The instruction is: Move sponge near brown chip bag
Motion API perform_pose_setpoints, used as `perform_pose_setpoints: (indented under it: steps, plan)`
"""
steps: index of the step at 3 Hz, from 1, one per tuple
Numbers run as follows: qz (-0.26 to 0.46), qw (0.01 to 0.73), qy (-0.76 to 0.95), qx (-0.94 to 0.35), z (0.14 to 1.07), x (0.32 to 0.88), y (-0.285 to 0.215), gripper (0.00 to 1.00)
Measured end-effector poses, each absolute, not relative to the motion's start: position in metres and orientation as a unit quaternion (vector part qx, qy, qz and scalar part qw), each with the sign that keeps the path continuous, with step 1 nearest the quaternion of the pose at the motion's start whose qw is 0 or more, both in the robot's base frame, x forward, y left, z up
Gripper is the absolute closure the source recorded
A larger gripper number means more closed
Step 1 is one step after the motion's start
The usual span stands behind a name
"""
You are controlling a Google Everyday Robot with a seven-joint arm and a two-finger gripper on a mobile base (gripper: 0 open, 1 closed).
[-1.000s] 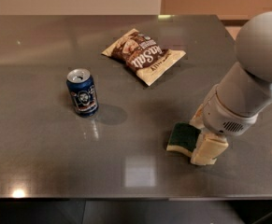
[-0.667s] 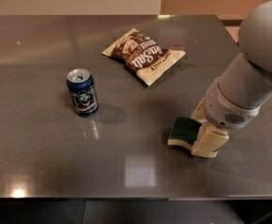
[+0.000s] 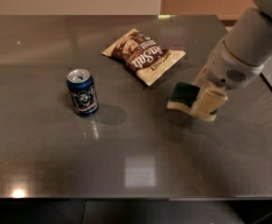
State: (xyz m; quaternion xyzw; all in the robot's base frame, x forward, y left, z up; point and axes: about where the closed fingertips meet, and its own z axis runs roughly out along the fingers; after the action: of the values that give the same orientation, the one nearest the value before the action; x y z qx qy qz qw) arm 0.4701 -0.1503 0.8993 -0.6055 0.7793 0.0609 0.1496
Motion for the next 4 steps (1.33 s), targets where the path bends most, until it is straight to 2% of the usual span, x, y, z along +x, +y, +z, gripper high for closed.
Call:
perform_pose_setpoints:
  steps: [3, 4]
  plan:
    - [0.058, 0.230, 0.795, -0.558, 0.939, 0.584, -0.134, 1.00]
    - [0.055, 0.230, 0.799, -0.553, 0.919, 0.603, -0.134, 0.81]
